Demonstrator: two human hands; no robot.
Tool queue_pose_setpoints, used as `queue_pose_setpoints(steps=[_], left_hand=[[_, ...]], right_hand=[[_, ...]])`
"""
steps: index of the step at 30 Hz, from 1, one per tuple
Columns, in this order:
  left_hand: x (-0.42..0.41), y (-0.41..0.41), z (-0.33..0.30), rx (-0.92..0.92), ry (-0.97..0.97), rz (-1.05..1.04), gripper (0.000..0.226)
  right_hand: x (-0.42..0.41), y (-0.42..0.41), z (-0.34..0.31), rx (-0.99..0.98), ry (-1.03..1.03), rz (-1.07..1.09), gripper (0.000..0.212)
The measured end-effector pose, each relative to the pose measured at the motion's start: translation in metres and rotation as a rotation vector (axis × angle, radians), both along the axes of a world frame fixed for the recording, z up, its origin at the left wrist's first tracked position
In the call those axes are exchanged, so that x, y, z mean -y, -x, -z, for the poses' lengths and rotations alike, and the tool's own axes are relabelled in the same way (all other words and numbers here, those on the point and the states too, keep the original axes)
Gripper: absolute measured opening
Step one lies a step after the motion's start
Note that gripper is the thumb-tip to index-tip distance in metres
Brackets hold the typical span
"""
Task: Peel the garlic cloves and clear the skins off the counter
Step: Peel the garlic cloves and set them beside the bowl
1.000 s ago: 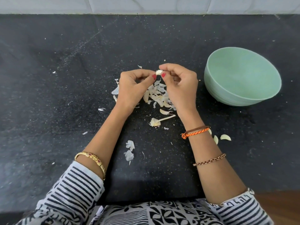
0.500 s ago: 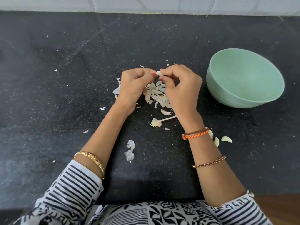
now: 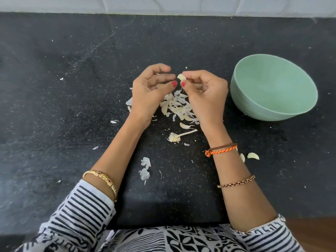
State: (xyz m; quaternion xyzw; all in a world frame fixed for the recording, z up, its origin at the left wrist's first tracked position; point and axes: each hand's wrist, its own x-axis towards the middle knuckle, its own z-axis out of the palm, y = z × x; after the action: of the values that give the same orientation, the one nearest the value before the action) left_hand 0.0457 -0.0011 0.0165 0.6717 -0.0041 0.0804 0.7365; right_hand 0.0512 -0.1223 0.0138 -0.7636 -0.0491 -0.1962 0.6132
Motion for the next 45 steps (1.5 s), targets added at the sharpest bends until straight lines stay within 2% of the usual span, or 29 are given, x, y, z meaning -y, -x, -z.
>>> queue_pose_setpoints(steps=[2,6,14,21,28,31,35,38,40,43,45], left_hand=[[0.000,0.000,0.001,0.009,0.040,0.005,0.025],[0.000,-0.002,0.003,0.026,0.041,0.007,0.025],[-0.002,-0.002,0.003,-0.004,0.140,0.044,0.034],[-0.005,-0.006,0.002,-0.089,0.201,0.083,0.035],[-0.007,-0.007,-0.001,-0.101,0.282,0.073,0.042],[-0.005,-0.008,-0.001,-0.108,0.307,0.058,0.044],[0.002,-0.007,-0.002,-0.066,0.262,0.042,0.043],[-0.002,-0.008,0.002,-0.051,0.175,-0.038,0.029],[-0.004,-0.008,0.002,-0.025,0.063,-0.045,0.015],[0.001,-0.005,0.002,-0.015,-0.097,0.018,0.020],[0.004,-0.003,0.004,0.024,-0.108,0.023,0.021]], right_hand=[[0.000,0.000,0.001,0.007,0.054,0.004,0.015],[0.000,0.001,0.000,0.009,0.130,0.005,0.015],[0.001,0.001,0.000,0.040,0.179,0.034,0.014],[0.001,0.002,0.004,0.183,0.300,0.071,0.010],[-0.002,0.003,0.006,0.274,0.287,0.055,0.008],[-0.002,0.004,0.001,0.145,0.155,-0.029,0.010],[-0.002,0.006,-0.012,-0.112,-0.240,-0.115,0.021],[-0.002,0.007,-0.017,-0.268,-0.506,-0.072,0.024],[-0.001,0.007,-0.018,-0.315,-0.535,-0.065,0.021],[0.000,0.008,-0.018,-0.355,-0.517,-0.125,0.017],[0.001,0.009,-0.017,-0.340,-0.419,-0.145,0.018]])
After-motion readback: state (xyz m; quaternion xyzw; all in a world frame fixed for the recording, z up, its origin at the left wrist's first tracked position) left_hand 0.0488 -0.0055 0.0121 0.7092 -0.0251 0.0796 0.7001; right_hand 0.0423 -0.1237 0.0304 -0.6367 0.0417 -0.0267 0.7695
